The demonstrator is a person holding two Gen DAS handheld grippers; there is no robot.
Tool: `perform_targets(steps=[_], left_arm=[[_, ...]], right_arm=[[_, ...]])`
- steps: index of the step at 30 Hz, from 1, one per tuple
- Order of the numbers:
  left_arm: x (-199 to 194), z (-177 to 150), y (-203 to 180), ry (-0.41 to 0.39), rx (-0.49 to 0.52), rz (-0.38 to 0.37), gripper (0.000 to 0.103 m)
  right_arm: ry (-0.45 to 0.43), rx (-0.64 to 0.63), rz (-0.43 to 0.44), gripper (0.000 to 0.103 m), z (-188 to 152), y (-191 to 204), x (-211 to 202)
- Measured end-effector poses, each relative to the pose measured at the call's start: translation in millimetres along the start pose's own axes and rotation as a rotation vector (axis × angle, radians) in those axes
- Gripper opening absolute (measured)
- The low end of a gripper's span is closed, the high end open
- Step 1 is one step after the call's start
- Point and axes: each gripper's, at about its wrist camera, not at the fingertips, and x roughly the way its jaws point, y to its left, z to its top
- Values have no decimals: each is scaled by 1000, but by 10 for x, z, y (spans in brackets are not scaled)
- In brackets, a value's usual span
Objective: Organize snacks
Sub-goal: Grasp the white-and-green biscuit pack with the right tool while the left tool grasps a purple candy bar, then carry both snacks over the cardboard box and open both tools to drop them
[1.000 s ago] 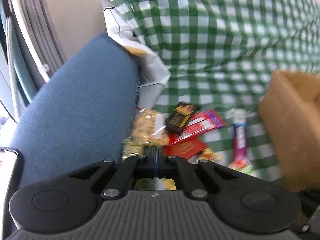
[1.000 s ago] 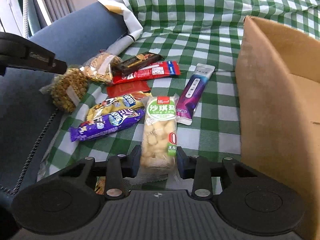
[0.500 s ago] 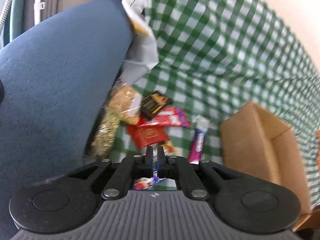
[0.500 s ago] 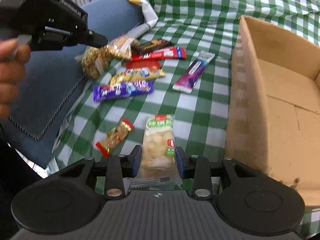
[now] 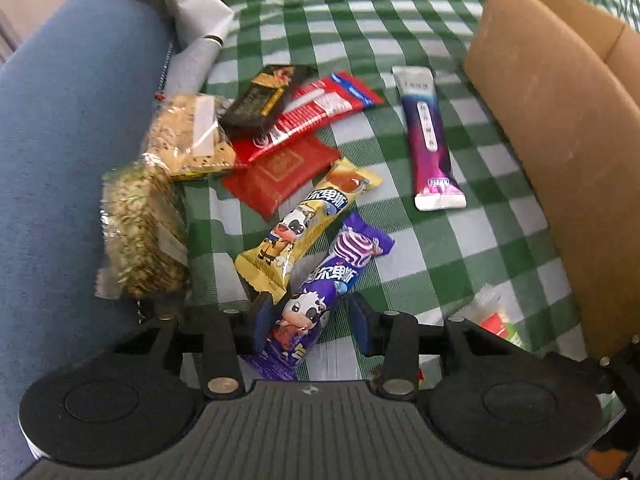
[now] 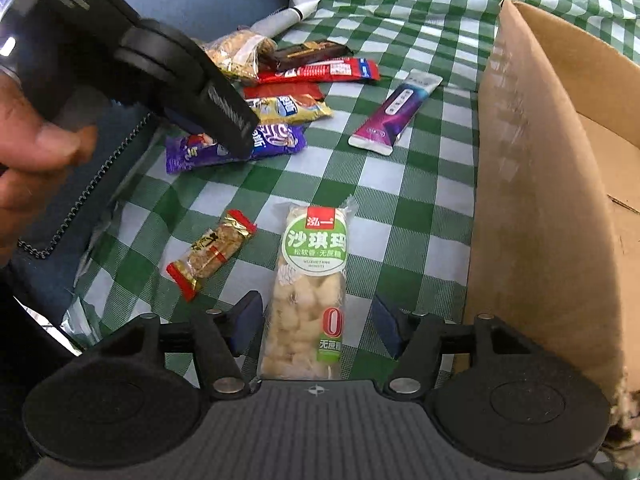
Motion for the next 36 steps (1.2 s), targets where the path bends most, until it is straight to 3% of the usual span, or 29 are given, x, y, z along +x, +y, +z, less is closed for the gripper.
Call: perform_targets(steps=[3,4,6,7,8,13,18,26,36], left_arm=[[50,-29,-50,16,23,-1,43],[59,-45,-81,21,31,1,37],[77,-74,-94,25,40,-6,23],[64,-84,-94,24,43,-19,18],[58,-65,-123,17,42,-27,16],[-105,-10,-12,-51,-88,-132,16],[-359,-13,138,-148,-246,-233,16],[-614,45,233,-283,-359,-232,16],[-978,-7,248,-478,-394,-254,16]], right_arm=[[12,-1,-1,62,-2,2,39],[15,-1,-2,60,4,3,55],[17,-4,8,50,1,-6,53],[17,-3,15,41,-1,-7,54],[17,-4,20,39,-2,-7,51],[-41,9,39,38,21,-25,-78],[-183,24,58,38,88,-63,-378],[-336,90,57,38,170,-267,-683],[-469,193,98,38,480,-775,-1280]])
